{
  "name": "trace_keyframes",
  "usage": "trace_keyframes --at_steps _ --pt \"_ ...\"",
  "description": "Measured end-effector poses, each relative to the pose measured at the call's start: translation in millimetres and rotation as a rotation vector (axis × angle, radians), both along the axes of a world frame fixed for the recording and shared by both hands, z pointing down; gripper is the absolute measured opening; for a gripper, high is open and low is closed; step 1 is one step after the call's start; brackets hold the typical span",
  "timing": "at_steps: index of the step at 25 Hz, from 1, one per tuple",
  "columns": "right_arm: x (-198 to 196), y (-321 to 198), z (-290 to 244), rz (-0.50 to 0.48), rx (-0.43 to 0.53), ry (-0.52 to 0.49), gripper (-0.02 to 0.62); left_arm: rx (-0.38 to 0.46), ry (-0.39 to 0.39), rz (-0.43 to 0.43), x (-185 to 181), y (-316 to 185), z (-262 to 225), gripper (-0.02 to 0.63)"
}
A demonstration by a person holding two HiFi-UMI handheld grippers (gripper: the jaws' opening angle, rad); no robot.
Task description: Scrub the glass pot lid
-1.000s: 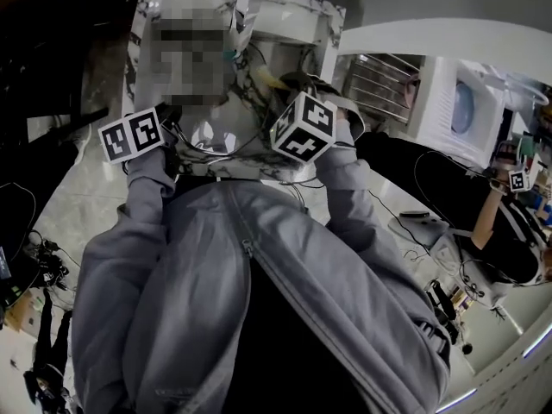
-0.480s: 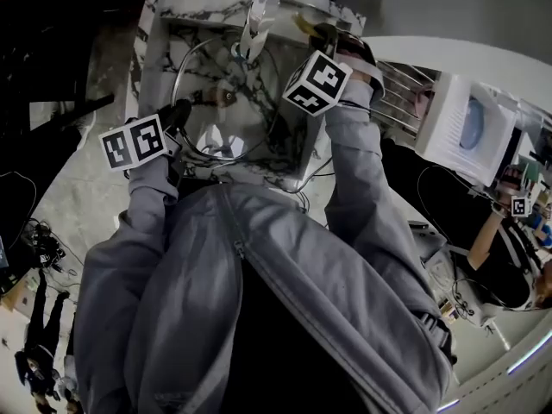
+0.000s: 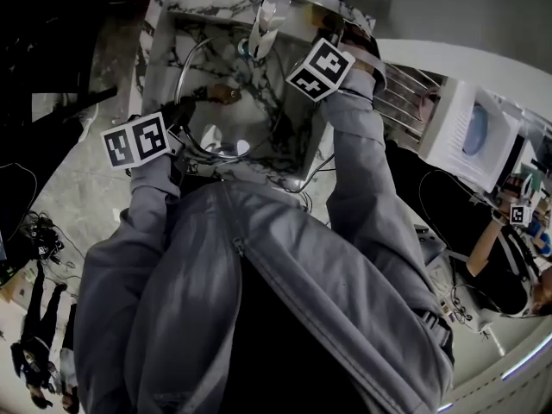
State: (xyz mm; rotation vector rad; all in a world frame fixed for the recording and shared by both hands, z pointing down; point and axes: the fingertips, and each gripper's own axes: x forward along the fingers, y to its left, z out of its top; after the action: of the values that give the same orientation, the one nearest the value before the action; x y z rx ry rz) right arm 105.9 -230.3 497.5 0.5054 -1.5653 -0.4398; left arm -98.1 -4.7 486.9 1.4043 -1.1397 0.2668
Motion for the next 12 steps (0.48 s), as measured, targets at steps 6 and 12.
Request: trace_keyframes --at_steps 6,12 --pt "5.2 20.6 1.6 0.091 -0.156 -0.109 0.217 0.008 0.003 0.008 1.2 0.5 -2.6 0.051" --pt "16.3 40.3 -0.6 0.122 -0.164 -0.118 0.238 0.017 0.009 0.014 2.4 1.1 -5.7 0.052"
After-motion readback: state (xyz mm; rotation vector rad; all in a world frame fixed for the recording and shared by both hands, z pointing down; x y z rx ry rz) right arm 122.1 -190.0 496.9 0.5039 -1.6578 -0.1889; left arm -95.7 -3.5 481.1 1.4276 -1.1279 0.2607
